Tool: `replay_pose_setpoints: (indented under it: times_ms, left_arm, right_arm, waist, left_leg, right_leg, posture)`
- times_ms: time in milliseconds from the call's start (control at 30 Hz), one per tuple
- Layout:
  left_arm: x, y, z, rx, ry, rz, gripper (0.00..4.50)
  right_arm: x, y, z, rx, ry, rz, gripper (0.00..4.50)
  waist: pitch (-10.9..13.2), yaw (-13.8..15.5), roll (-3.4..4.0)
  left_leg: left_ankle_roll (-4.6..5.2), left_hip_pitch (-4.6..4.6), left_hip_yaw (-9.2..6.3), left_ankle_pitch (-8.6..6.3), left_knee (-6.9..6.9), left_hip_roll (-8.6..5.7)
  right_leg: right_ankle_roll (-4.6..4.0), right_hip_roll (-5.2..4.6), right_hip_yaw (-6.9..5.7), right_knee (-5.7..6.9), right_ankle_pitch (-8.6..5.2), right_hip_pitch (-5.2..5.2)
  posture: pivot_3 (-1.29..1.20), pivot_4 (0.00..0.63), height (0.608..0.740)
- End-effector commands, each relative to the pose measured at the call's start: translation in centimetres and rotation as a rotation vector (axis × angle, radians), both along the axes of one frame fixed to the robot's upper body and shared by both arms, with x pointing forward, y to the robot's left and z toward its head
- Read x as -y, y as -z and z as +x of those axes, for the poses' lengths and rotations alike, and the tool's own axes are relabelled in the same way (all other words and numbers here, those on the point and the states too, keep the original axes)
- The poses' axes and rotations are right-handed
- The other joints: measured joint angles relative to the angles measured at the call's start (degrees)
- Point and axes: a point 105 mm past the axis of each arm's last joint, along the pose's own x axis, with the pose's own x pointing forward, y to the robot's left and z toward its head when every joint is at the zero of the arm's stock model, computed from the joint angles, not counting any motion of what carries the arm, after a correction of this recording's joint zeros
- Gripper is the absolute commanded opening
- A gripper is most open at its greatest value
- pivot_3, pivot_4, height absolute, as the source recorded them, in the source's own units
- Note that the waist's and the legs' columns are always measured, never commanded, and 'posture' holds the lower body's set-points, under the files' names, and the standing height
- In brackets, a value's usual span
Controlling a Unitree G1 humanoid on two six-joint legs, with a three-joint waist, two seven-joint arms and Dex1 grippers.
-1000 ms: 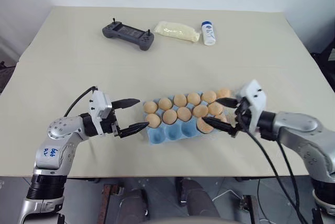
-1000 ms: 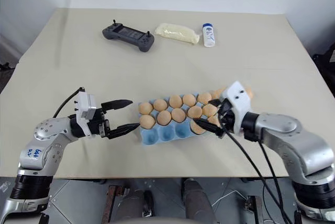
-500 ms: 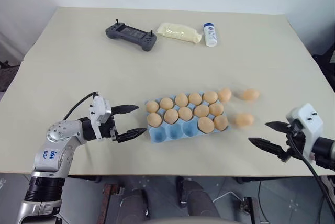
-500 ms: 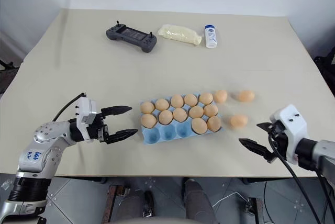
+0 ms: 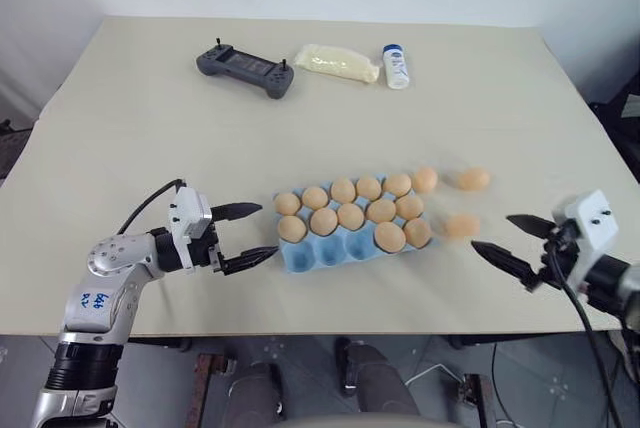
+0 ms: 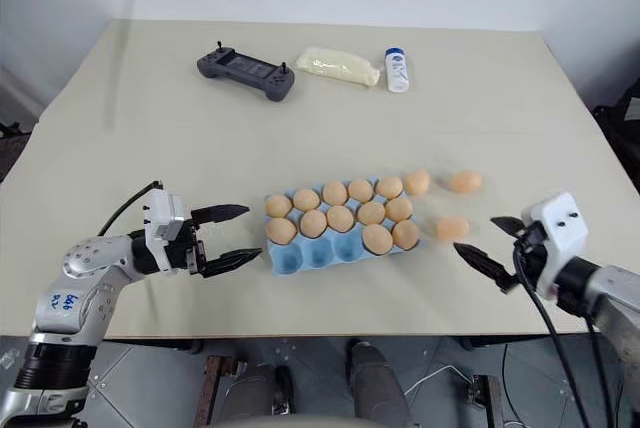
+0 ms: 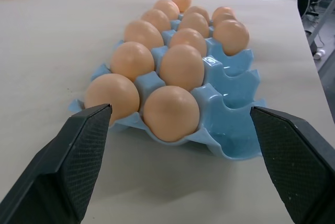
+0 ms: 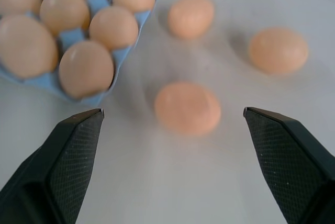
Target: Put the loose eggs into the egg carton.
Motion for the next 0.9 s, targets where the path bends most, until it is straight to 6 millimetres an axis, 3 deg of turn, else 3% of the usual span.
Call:
replay_pose_setpoints:
  times_ms: [33,467,567,733,900]
  left_arm:
    - [0.2,-0.8,-0.6,0.042,0.006,-0.007,4.50]
    - [0.4,-0.9,-0.9,0.048,-0.011,-0.009,4.50]
    - [0.3,-1.0,-0.8,0.051,-0.018,-0.011,4.50]
    - [0.4,-1.0,-0.6,0.054,-0.017,-0.013,4.50]
    - [0.4,-1.0,-0.6,0.054,-0.012,-0.012,4.50]
  right_arm:
    - [0.0,0.2,1.5,0.044,0.021,0.003,4.47]
    - [-0.9,3.4,4.2,-0.024,0.027,0.013,4.47]
    - [-0.9,3.6,4.5,-0.031,0.039,0.015,3.87]
    - [-0.8,2.9,5.0,0.002,0.061,0.021,2.43]
    - [-1.4,0.1,4.5,0.068,0.036,0.015,2.36]
  waist:
    - [0.0,-0.1,0.00]
    - [0.0,0.0,0.02]
    - [0.0,-0.1,0.02]
    - [0.0,-0.1,0.02]
    - [0.0,0.0,0.03]
  left_leg:
    - [0.00,0.01,0.02,0.00,-0.01,0.01]
    - [-0.03,-0.02,0.05,-0.01,-0.01,0.01]
    - [-0.03,0.00,0.05,-0.01,-0.01,0.02]
    - [-0.04,0.03,0.07,-0.01,0.00,0.03]
    - [-0.04,0.01,0.07,-0.01,0.00,0.03]
  right_leg:
    - [0.00,0.01,0.00,-0.01,0.00,0.00]
    - [0.00,-0.02,0.00,0.04,0.00,-0.04]
    - [0.00,-0.02,0.00,0.06,0.00,-0.04]
    - [0.00,-0.01,0.03,0.13,0.00,-0.05]
    - [0.00,-0.02,0.02,0.14,0.00,-0.07]
  posture:
    - [0.00,0.150,0.740]
    - [0.00,0.150,0.740]
    - [0.00,0.150,0.740]
    - [0.00,0.150,0.740]
    - [0.00,0.150,0.740]
